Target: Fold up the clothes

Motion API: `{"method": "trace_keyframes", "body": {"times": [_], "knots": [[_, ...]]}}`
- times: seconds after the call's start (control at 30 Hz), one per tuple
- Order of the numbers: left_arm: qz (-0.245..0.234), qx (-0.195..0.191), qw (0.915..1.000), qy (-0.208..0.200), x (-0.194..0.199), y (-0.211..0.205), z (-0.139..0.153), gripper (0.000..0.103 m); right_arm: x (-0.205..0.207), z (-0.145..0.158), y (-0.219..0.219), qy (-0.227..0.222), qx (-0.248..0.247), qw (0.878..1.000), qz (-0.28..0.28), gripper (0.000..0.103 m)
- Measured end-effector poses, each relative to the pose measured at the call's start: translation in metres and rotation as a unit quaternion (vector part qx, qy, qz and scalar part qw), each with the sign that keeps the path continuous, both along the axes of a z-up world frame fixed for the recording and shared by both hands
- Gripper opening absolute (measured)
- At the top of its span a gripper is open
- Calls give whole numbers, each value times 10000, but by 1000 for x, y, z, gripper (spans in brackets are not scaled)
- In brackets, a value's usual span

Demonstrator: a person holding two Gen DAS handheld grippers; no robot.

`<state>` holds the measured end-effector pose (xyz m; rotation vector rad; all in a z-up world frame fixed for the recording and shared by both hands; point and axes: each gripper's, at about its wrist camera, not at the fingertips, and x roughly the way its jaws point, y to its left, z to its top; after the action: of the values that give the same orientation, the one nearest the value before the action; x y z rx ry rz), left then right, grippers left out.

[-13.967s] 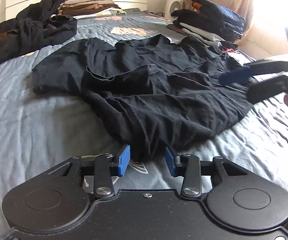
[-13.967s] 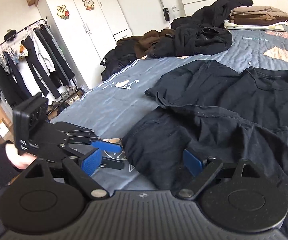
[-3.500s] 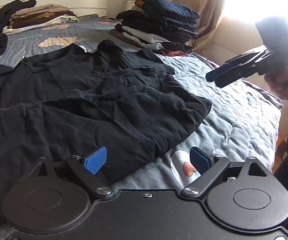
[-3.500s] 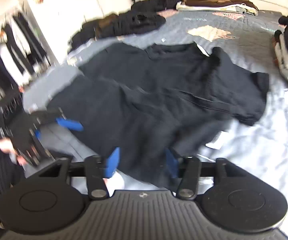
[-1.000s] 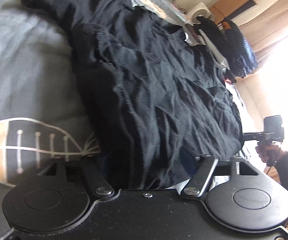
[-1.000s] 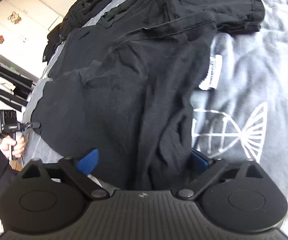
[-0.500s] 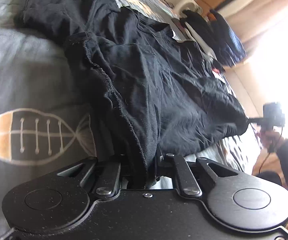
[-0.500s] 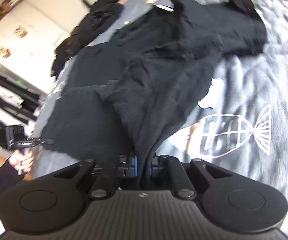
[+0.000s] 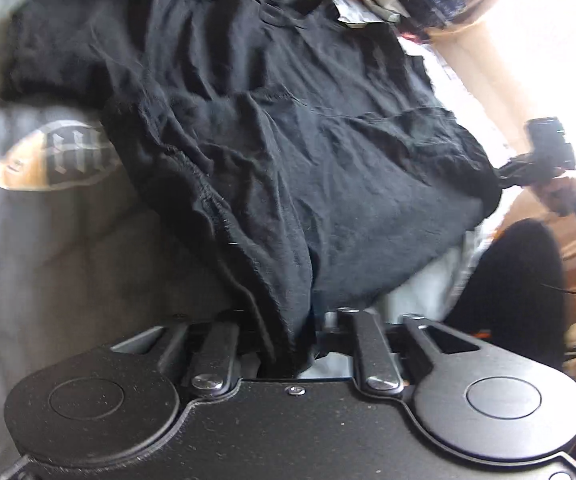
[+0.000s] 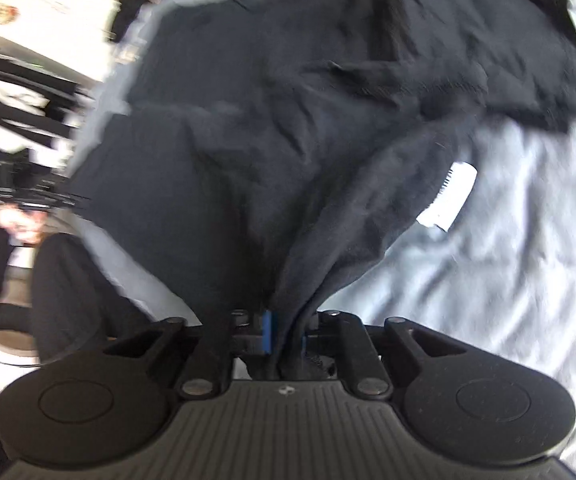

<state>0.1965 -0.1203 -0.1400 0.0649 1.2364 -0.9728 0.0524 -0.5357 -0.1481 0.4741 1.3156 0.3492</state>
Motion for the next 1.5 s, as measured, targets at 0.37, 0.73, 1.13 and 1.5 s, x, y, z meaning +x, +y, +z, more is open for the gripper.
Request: {"method": "trace_keyframes", "body": {"times": [0.37, 0.73, 1.13, 1.5], "knots": [[1404, -476, 9659, -2121, -22, 16, 80, 88, -32, 114, -15, -2337, -779, 9640, -998, 74], [3194, -1045, 9191, -2056, 37, -14, 48, 94, 79, 78, 94, -3377, -321, 9381, -703, 86], [4598, -995, 8717, -1371, 92, 23, -5, 94, 167, 57, 172, -3235, -46, 9445, -570, 86], [4900, -1670, 8527, -698, 108, 41, -38, 86, 167, 51, 184, -3358, 300, 9397, -574, 87]]}}
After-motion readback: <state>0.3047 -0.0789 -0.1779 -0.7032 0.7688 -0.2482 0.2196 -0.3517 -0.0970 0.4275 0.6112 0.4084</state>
